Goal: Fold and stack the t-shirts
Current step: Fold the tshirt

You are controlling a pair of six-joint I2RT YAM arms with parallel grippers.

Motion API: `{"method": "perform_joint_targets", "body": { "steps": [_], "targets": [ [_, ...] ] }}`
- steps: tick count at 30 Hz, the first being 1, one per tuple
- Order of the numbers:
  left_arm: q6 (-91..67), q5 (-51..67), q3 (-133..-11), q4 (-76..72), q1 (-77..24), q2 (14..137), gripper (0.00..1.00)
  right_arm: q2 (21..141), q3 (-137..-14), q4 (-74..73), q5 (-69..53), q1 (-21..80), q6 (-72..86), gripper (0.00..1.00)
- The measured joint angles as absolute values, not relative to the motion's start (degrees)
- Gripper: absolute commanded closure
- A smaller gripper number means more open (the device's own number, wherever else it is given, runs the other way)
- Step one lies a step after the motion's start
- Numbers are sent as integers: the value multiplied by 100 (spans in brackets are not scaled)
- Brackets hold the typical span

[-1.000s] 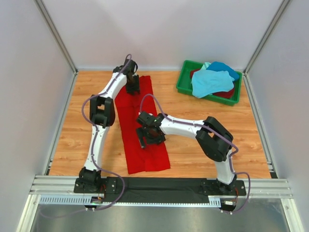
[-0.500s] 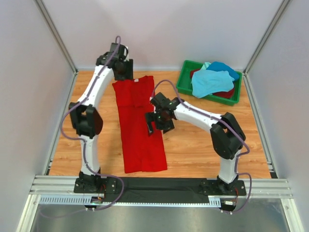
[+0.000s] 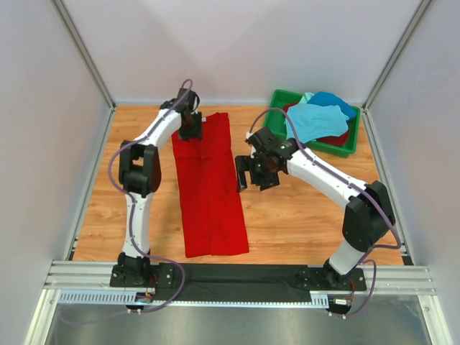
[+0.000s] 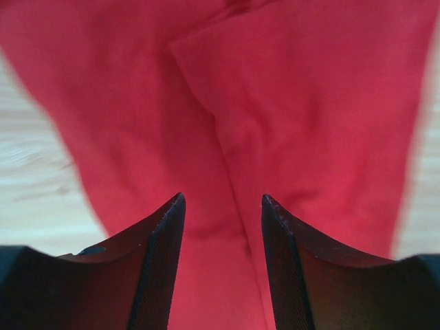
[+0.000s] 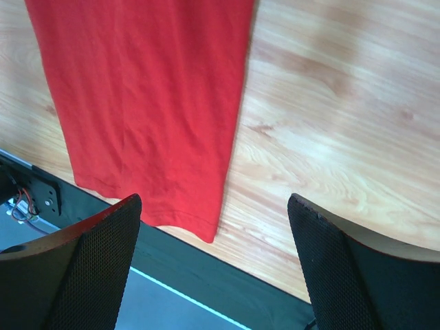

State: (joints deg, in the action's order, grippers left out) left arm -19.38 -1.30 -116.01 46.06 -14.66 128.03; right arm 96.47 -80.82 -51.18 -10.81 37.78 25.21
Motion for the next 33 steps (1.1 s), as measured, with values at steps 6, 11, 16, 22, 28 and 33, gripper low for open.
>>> {"method": "perform_joint_targets", "body": {
  "steps": [6, 11, 16, 22, 28, 33],
  "targets": [
    [-1846, -209, -12460, 4606, -1466, 13981, 45, 9347, -7478, -5103, -1116, 3540, 2561, 11],
    [-1612, 16, -13371, 4407, -1450, 14462, 43, 9408, -7352, -5078, -1216, 3446, 2613, 11],
    [-1431, 508, -13603, 4390, -1374, 14722, 39, 9756, -7568, -4987, -1575, 3446, 2768, 10],
    [-1332, 558, -13511, 4584, -1337, 14234, 37, 9872, -7620, -4893, -1920, 3448, 2908, 10],
    [-1717, 410, -12287, 4945, -1339, 11684, 54, 9797, -7146, -4565, -2322, 3448, 2893, 27],
    [-2386, 670, -9389, 4943, -1350, 8652, 58, 9653, -6198, -4362, -2687, 3531, 2888, 33]
  ]
}}
